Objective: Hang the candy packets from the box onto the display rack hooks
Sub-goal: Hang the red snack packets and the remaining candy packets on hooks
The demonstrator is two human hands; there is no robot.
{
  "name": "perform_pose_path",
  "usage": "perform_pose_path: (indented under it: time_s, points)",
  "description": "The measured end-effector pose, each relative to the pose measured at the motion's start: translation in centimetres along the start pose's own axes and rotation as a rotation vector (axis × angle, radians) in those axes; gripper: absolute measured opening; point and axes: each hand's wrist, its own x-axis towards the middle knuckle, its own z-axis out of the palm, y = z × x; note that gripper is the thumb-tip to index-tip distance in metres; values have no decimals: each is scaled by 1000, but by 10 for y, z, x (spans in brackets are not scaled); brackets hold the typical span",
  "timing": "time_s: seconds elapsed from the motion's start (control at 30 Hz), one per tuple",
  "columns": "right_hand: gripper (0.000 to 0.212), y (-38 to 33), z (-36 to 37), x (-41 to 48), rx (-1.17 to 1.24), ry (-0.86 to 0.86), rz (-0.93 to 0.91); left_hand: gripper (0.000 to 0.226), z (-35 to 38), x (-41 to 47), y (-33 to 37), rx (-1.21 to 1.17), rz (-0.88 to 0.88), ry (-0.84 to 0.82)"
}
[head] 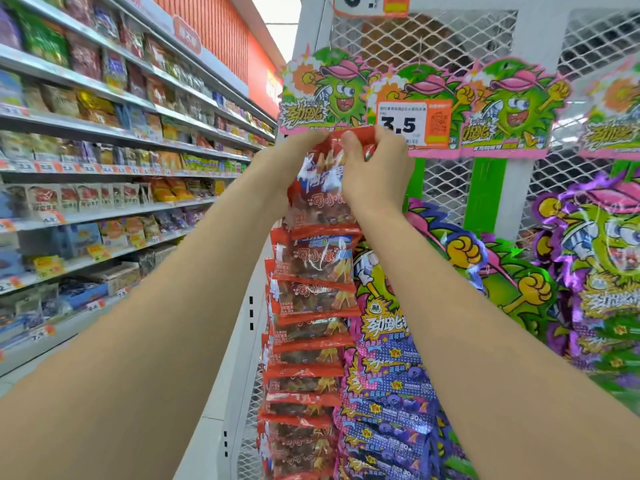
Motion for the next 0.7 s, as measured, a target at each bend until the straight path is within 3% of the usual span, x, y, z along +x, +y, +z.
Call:
perform_pose_path:
  time_s: [0.07, 0.1, 0.27, 0.37, 0.47, 0.7]
  points:
    - [20, -6, -1, 8, -18, 0, 7, 31, 0, -3, 7, 1, -2, -58]
    - [21, -8, -2, 12, -31, -15, 21, 23, 1, -3, 8, 27, -3, -77]
    - [46, -9, -6, 20, -56, -90, 72, 24, 2, -2, 11, 17, -59, -93]
    - [52, -11, -7, 19, -49, -104, 92, 47, 1, -4, 10, -12, -98, -90]
    - [43, -13, -4, 22, -51, -113, 157, 22, 1, -5, 9, 6, -69, -80]
    - [41, -7, -1, 19, -110, -199, 157, 18, 2, -2, 1, -24, 14, -91]
